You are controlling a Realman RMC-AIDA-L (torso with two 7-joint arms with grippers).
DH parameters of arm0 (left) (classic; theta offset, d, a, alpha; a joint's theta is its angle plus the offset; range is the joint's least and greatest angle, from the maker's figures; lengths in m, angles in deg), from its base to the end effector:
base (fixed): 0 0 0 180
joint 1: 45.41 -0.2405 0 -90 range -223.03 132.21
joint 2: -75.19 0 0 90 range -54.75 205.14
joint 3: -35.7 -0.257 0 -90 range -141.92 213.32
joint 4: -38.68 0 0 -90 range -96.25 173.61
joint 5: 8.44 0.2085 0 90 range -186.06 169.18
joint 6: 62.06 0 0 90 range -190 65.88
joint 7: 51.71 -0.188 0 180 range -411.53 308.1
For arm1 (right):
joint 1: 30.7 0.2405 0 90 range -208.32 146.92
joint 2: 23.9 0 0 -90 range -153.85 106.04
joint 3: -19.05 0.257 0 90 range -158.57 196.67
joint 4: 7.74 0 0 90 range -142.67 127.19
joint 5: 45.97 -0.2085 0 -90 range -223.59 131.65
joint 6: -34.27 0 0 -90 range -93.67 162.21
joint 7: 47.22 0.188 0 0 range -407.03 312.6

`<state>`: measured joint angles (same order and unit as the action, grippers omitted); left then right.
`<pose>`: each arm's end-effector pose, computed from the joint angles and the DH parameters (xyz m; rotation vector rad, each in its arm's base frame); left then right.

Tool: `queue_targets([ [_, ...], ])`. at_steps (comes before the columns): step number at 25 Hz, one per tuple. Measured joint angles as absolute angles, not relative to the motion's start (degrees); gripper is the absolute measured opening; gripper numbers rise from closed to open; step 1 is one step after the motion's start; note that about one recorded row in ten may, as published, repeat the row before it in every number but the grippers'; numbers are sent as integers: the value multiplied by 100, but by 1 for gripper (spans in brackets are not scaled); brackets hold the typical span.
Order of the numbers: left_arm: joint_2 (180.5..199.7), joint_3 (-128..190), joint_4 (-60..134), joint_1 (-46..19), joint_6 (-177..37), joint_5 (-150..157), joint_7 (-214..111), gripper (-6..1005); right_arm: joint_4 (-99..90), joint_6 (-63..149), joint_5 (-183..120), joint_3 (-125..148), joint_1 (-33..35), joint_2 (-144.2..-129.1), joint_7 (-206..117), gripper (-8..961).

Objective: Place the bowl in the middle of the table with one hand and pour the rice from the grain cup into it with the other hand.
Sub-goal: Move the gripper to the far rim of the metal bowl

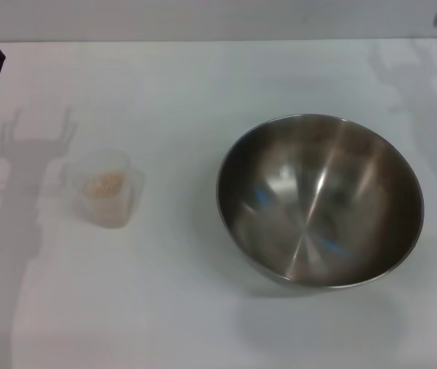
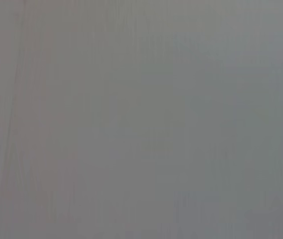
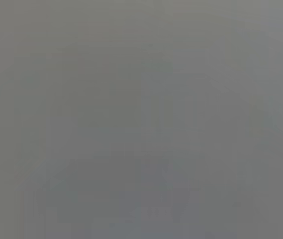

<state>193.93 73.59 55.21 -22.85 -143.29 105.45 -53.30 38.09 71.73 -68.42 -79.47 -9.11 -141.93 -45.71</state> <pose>-0.2879 0.3576 0.0128 -1.4026 -0.3541 -0.8364 0.2283 0.4485 0.0331 -1.5469 0.4793 0.7860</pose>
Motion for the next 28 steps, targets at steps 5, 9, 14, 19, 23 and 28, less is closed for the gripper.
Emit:
queue_targets([
  [5, 19392, 7358, 5505, -2274, -14321, 10524, -5328, 833, 5731, 4530, -6190, -7639, -1301, -14314, -4521, 758],
  [9, 19393, 7359, 5499, -2274, -14317, 10521, -5328, 834, 7016, 2144, -6411, -7627, -1260, -14307, -4544, 757],
  [14, 19393, 7378, 5470, -2273, -14270, 10514, -5328, 834, 8331, -280, -6528, -7467, -1060, -14287, -4735, 757],
  [19, 19394, 7395, 5424, -2264, -14256, 10508, -5299, 833, 8850, -2908, -7520, -6424, -430, -14277, -5383, 757],
  [23, 19393, 7396, 5423, -2266, -14256, 10510, -5295, 833, 8692, -4506, -8035, -5364, 25, -14268, -5828, 757],
  [28, 19386, 7394, 5423, -2270, -14256, 10511, -5285, 834, 8162, -5462, -8078, -4470, 391, -14224, -6355, 757],
])
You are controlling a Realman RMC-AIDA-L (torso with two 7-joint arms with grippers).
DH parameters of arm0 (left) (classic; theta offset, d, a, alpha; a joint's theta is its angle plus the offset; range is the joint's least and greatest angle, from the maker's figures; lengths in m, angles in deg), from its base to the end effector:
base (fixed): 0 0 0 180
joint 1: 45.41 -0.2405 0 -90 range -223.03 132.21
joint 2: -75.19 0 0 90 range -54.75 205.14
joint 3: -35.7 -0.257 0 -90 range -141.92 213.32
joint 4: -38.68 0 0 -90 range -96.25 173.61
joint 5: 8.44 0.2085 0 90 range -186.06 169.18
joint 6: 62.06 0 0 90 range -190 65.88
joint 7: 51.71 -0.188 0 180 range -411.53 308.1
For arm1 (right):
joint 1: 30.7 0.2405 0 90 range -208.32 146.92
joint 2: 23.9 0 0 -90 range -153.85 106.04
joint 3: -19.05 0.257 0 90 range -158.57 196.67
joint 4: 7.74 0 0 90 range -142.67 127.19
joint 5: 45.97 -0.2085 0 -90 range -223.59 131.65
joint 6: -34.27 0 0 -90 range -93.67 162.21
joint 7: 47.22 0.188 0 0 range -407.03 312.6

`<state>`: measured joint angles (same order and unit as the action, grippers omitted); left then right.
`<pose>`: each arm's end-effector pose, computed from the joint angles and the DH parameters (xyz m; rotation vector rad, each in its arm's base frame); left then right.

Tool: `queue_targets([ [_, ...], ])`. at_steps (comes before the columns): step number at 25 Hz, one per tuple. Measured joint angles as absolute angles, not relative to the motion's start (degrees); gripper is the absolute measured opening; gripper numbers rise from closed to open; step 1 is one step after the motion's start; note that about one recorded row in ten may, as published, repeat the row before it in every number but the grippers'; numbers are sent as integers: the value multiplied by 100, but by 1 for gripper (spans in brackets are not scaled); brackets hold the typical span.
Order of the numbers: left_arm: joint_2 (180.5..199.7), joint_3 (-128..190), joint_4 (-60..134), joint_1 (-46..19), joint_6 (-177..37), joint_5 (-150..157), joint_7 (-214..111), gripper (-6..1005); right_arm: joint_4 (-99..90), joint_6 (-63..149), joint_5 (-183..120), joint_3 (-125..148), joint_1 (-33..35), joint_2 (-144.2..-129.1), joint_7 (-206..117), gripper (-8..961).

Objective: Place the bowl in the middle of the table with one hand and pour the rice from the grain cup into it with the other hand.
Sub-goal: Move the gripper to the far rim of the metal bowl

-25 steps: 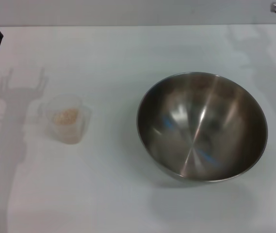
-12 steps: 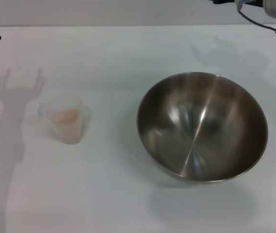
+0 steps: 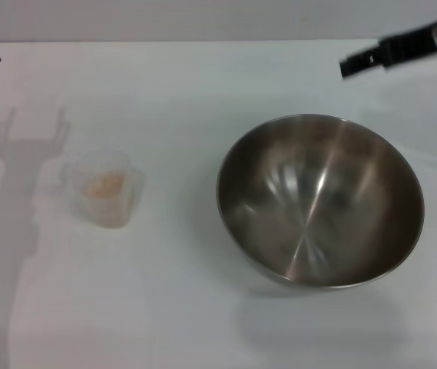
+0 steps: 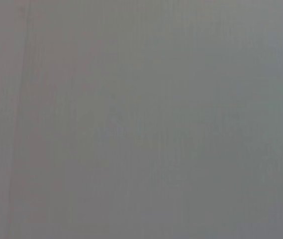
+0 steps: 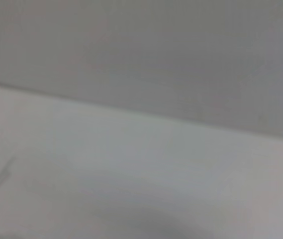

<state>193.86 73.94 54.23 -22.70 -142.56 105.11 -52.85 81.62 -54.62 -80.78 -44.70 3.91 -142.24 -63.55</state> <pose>-0.2942 0.3588 0.0149 -1.3994 -0.3659 -0.8162 0.1643 0.4003 0.0413 -2.2463 1.2311 0.0245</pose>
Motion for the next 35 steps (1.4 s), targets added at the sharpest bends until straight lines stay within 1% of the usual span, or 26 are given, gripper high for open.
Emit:
queue_targets([
  [1, 19385, 7393, 5423, -2242, -14256, 10512, -5305, 834, 7809, -5770, -8080, -4198, 539, -14198, -6603, 757],
  [4, 19387, 7393, 5423, -2226, -14256, 10512, -5309, 834, 7519, -5996, -8069, -4094, 641, -14155, -6764, 757],
  [8, 19390, 7393, 5423, -2212, -14256, 10511, -5300, 834, 7365, -6193, -8022, -4119, 643, -14096, -6842, 757],
  [22, 19402, 7393, 5433, -2241, -14275, 10522, -5268, 834, 7304, -6364, -7764, -4124, 627, -14087, -6898, 758],
  [33, 19402, 7394, 5423, -2230, -14263, 10511, -5268, 834, 6319, -6073, -7656, -4129, 678, -14101, -7173, 758],
  [35, 19402, 7393, 5423, -2230, -14265, 10511, -5268, 834, 6253, -6049, -7653, -4129, 679, -14102, -7200, 744],
])
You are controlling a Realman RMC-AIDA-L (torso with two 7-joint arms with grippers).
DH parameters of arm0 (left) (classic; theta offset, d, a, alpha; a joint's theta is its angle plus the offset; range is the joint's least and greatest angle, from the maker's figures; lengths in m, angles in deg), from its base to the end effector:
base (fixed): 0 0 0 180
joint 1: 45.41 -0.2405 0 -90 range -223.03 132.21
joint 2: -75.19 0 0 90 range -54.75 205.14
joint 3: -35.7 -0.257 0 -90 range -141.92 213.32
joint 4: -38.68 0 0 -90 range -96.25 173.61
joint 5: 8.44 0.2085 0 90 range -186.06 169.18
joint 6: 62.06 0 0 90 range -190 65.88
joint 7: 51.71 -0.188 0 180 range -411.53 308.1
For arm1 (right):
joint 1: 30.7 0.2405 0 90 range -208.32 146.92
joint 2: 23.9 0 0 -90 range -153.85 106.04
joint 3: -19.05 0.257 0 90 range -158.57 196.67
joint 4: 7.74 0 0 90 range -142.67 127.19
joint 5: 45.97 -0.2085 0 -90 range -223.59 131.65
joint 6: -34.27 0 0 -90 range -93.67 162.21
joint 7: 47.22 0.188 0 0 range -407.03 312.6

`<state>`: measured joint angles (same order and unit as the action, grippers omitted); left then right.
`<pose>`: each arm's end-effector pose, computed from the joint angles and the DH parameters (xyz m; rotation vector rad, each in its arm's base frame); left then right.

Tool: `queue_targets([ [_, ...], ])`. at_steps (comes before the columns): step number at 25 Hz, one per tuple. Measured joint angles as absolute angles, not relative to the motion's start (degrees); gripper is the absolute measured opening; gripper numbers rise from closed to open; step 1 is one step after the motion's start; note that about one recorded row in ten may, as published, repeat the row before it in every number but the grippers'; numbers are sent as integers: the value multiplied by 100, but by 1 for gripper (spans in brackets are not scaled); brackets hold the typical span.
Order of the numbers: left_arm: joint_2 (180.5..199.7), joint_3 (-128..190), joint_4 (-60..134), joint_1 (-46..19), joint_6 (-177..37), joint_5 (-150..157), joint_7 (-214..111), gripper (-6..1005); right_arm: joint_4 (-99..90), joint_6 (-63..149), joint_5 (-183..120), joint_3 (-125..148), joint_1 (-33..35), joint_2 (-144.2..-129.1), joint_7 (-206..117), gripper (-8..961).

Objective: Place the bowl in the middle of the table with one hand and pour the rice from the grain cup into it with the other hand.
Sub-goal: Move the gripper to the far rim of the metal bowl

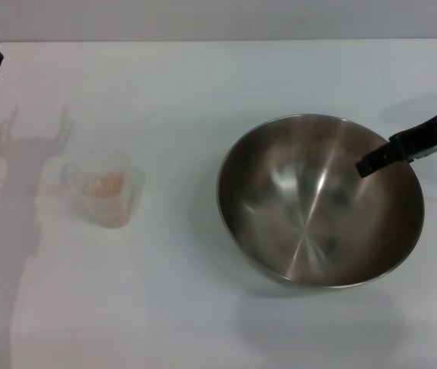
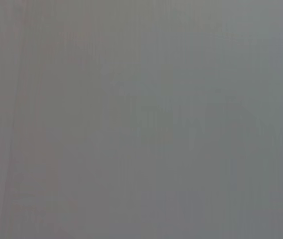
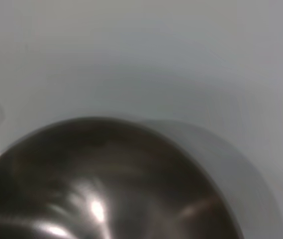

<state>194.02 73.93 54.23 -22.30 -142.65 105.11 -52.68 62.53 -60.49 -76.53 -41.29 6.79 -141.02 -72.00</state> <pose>-0.2909 0.3605 0.0139 -1.4007 -0.3646 -0.8272 0.2316 0.3763 0.0067 -2.3388 1.4556 -0.3014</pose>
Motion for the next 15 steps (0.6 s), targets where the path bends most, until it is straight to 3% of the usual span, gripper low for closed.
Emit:
queue_targets([
  [15, 19402, 7393, 5448, -2249, -14287, 10511, -5267, 834, 5914, -5793, -7417, -4123, 669, -14102, -7494, 643],
])
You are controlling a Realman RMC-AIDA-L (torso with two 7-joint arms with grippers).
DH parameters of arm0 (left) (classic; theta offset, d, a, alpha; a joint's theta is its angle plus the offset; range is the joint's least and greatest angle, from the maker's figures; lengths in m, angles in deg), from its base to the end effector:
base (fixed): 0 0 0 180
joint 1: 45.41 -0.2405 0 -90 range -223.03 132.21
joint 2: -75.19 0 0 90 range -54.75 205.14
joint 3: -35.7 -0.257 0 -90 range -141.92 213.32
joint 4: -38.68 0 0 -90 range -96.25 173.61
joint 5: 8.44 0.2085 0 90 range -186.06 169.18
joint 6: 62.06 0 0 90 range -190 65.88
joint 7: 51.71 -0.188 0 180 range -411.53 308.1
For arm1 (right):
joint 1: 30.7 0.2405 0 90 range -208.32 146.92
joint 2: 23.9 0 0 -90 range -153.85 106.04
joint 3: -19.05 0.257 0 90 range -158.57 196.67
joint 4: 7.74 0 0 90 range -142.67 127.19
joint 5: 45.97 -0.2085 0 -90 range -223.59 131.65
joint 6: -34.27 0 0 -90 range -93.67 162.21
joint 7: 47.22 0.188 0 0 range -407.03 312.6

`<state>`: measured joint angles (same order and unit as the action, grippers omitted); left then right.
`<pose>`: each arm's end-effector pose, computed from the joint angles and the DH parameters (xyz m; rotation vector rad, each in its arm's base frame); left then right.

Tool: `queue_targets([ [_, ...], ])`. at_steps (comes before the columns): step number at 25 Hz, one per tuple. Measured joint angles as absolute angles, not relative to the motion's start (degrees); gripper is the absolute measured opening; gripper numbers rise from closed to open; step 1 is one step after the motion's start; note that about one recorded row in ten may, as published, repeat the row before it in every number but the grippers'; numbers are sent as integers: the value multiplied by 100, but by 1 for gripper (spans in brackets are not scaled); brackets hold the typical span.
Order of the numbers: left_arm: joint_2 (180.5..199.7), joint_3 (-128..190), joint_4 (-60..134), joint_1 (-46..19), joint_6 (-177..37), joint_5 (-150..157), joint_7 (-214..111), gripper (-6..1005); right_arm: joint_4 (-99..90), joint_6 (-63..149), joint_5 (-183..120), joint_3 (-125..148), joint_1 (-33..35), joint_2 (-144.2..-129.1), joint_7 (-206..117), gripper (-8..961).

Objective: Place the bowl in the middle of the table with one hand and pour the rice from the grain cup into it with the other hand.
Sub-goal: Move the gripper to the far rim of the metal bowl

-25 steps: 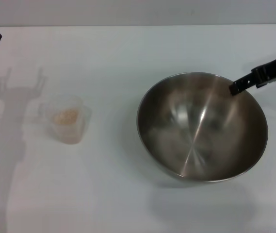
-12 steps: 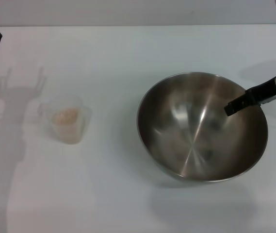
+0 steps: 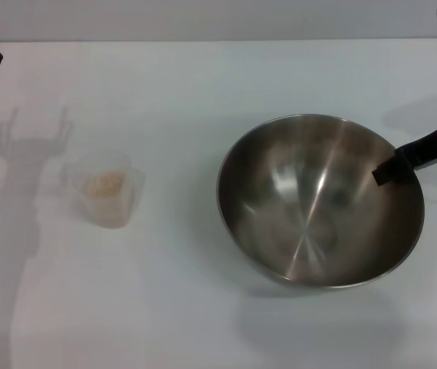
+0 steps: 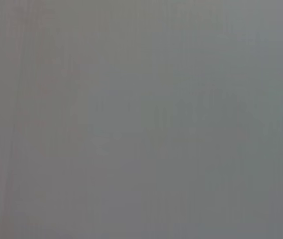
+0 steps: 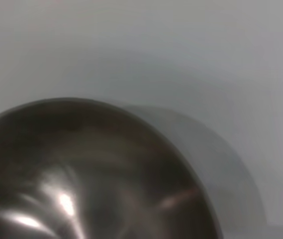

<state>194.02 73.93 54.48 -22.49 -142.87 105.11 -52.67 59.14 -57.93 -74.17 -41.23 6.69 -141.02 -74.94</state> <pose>-0.2906 0.3595 0.0141 -1.3973 -0.3653 -0.8318 0.2489 0.3769 0.0023 -2.3312 1.4314 -0.3557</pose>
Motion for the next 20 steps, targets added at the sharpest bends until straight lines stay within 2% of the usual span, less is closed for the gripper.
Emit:
queue_targets([
  [5, 19402, 7393, 5466, -2262, -14301, 10511, -5268, 833, 5910, -5779, -7361, -4124, 685, -14128, -7519, 411],
  [8, 19402, 7393, 5467, -2269, -14303, 10511, -5268, 833, 5907, -5739, -7358, -4124, 687, -14133, -7547, 168],
  [20, 19402, 7393, 5455, -2299, -14310, 10511, -5268, 833, 5947, -5456, -7384, -4082, 649, -14166, -7561, 78],
])
